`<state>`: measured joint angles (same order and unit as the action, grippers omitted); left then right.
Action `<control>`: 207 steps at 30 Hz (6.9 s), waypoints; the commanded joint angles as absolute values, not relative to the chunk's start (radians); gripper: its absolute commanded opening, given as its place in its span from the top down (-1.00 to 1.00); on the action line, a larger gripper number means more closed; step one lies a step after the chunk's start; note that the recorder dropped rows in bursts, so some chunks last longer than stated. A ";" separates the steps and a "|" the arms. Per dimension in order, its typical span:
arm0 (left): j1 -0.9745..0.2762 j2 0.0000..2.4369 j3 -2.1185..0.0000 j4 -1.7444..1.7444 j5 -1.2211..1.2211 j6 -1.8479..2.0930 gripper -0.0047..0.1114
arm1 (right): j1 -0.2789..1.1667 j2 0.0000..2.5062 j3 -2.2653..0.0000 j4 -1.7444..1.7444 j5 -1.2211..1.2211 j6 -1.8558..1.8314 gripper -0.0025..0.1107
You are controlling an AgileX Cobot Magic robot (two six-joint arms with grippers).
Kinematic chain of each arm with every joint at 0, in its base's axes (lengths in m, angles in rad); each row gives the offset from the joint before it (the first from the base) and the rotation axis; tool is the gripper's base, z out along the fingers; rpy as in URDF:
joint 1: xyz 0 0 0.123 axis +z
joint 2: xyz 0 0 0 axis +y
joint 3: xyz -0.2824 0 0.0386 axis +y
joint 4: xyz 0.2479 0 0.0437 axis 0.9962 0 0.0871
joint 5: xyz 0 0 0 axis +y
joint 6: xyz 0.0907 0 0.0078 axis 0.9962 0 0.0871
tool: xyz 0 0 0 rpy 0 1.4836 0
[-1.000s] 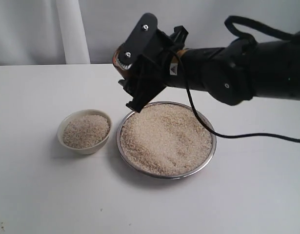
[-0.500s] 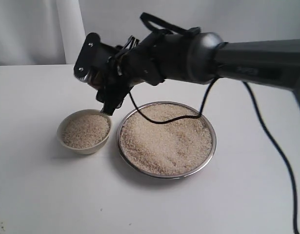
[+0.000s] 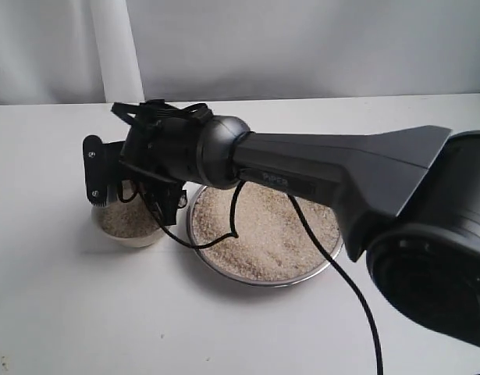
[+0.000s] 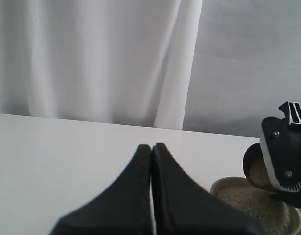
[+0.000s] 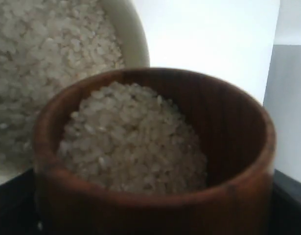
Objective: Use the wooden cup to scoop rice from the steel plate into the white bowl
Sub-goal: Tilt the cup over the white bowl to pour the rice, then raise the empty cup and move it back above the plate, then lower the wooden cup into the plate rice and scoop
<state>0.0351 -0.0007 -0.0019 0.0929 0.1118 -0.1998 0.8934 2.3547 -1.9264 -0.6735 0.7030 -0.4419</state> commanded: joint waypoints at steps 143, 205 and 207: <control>0.030 0.000 0.000 0.088 0.109 -0.204 0.92 | 0.628 2.121 -1.502 -0.887 0.824 -0.588 0.96; 0.030 0.000 0.000 0.088 0.109 -0.204 0.92 | 0.708 2.240 -1.502 -0.518 0.705 -0.688 0.96; 0.030 0.000 0.000 0.088 0.109 -0.204 0.92 | 0.698 2.240 -1.502 -0.499 0.689 -0.688 0.96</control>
